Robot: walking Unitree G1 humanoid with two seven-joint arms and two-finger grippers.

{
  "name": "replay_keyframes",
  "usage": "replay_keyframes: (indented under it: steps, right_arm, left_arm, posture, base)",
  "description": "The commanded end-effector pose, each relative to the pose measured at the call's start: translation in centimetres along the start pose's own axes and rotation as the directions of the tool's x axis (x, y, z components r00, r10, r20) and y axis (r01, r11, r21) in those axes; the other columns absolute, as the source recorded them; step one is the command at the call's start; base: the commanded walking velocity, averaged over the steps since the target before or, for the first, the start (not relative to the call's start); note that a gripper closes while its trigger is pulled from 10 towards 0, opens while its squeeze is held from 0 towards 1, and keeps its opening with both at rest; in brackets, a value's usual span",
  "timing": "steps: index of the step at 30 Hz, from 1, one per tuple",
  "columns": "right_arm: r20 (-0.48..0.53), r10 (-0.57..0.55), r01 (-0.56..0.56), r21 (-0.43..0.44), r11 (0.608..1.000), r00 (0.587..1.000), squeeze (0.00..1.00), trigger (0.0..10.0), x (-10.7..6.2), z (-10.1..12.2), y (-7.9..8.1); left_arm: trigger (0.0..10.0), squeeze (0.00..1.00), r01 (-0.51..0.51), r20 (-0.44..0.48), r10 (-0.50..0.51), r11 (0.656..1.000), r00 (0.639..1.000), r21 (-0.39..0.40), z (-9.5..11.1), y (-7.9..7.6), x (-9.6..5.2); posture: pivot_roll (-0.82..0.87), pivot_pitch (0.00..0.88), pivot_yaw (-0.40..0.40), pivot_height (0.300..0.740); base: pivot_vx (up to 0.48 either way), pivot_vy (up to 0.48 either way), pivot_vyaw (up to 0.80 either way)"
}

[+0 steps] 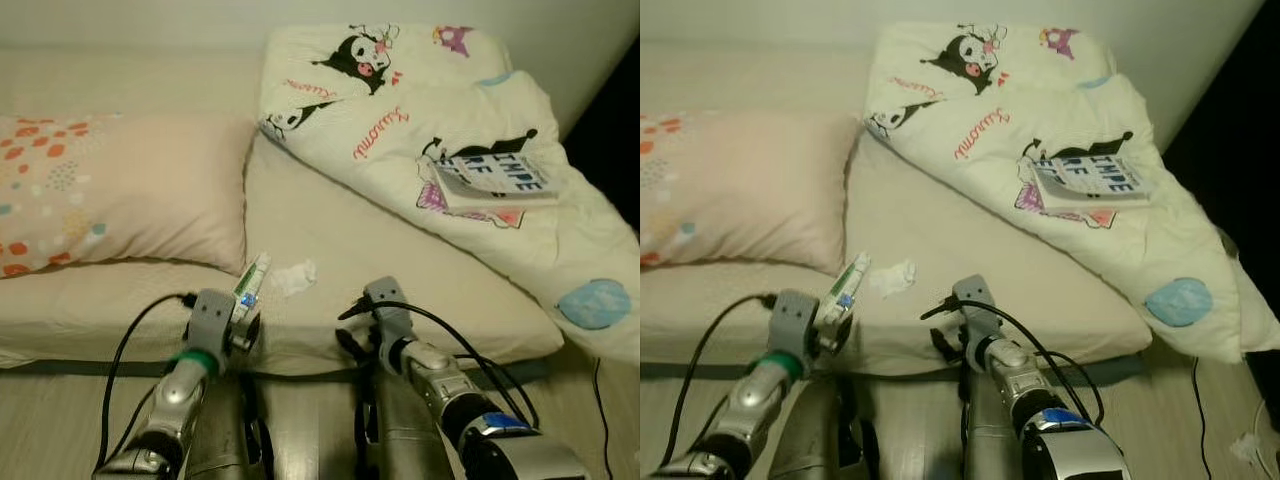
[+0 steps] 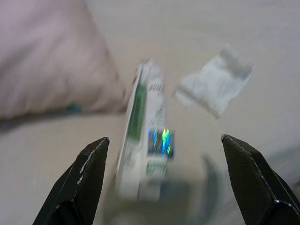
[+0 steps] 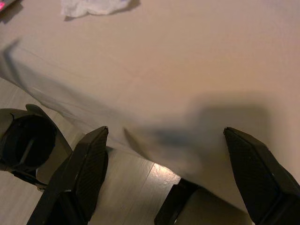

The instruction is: Clean up the room

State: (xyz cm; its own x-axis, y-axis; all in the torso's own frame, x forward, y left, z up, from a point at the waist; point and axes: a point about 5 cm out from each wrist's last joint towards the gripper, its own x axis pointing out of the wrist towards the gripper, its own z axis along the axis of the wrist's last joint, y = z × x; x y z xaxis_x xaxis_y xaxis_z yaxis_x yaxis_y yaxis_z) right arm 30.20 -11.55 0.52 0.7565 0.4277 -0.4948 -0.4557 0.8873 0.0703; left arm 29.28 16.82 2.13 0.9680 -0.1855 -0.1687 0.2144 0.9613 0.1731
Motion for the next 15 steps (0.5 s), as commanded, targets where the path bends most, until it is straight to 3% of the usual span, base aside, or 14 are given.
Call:
replay_keyframes:
  steps: [1, 7, 10, 15]
  right_arm:
    - [0.015, 0.003, -0.003, 0.028, 1.000, 1.000, 0.00, 10.0, -0.1, -0.2, 0.2]
    - [0.059, 0.014, -0.016, 0.038, 0.999, 0.998, 0.00, 10.0, 0.1, 0.5, 0.5]
    - [0.066, 0.019, -0.021, 0.031, 0.999, 0.998, 0.00, 10.0, 0.2, 0.7, 0.6]
    - [0.141, 0.013, -0.016, 0.020, 1.000, 0.990, 0.00, 10.0, 0.0, 2.7, -0.7]
  left_arm:
    - [10.0, 0.00, 0.020, 0.001, -0.020, 1.000, 1.000, 0.010, 0.1, -0.4, 0.1]
    - [10.0, 0.00, 0.036, 0.014, -0.036, 0.999, 0.999, 0.017, 0.9, -1.6, 1.0]
    - [10.0, 0.00, 0.035, -0.030, -0.032, 0.996, 0.999, 0.086, 0.5, -1.7, 1.0]
    - [10.0, 0.00, -0.022, -0.076, 0.027, 0.997, 0.997, 0.070, 0.1, -1.3, 1.0]
  posture:
    - [-0.16, 0.207, 0.047, 0.605]
    - [-0.18, 0.242, 0.053, 0.605]
    - [-0.20, 0.252, 0.051, 0.605]
    - [-0.25, 0.298, 0.044, 0.605]
  base:
    - [0.000, 0.000, 0.00]
    - [0.000, 0.000, 0.00]
    - [0.000, 0.000, 0.00]
    - [0.000, 0.000, 0.00]
